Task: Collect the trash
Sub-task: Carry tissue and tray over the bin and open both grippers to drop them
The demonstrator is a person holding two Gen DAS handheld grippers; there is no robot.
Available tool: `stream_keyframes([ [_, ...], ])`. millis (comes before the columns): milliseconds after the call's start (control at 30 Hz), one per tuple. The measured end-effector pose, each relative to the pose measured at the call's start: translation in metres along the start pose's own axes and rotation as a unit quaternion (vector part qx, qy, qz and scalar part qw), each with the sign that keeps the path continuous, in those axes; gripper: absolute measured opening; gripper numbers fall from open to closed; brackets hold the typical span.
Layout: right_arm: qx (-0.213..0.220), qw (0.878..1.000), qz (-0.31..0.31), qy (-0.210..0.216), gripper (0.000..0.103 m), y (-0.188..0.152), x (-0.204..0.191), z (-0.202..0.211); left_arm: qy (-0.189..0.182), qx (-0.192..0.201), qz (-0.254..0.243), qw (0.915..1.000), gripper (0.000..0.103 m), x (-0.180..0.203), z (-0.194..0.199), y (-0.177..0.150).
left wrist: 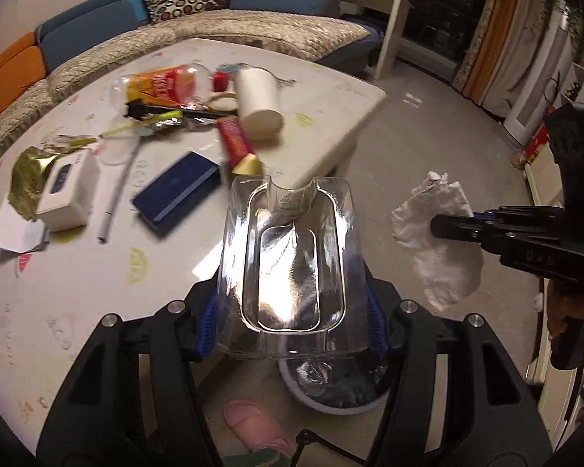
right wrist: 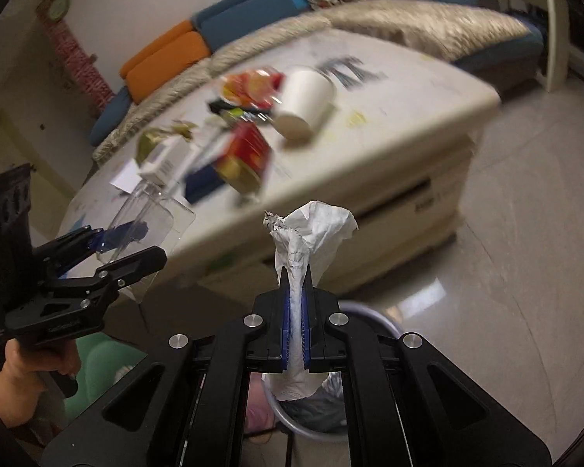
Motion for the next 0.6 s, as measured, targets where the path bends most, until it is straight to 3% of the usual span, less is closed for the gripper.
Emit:
stream_keyframes([
  [300,-0.078,0.992,-0.087,-0.036,0.005,-0.095,0.074,-0.057,-0.051,-0.092,-0.078,0.9914,0.056,0.087,-0.088,-0.058],
  [467,-0.115,0.989,-0.084,-0.048,0.005,-0.123,0.082,-0.094,-0.063,-0.142,-0.080,0.9845,0.056,0.093,-0.130,-0.087],
  [600,-0.140,0.984,-0.098,-0.046,0.009,-0.140,0.088,-0.122,-0.048,-0.178,-0.081,0.9795,0.056,0.084,-0.161,-0.103],
])
Point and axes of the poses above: each gripper's, at about its wrist camera, not at the fingertips, and z roughly against the way its jaws point, x to its right, y to its top, the point moved 7 cm from there along -z, roughly the way its jaws point
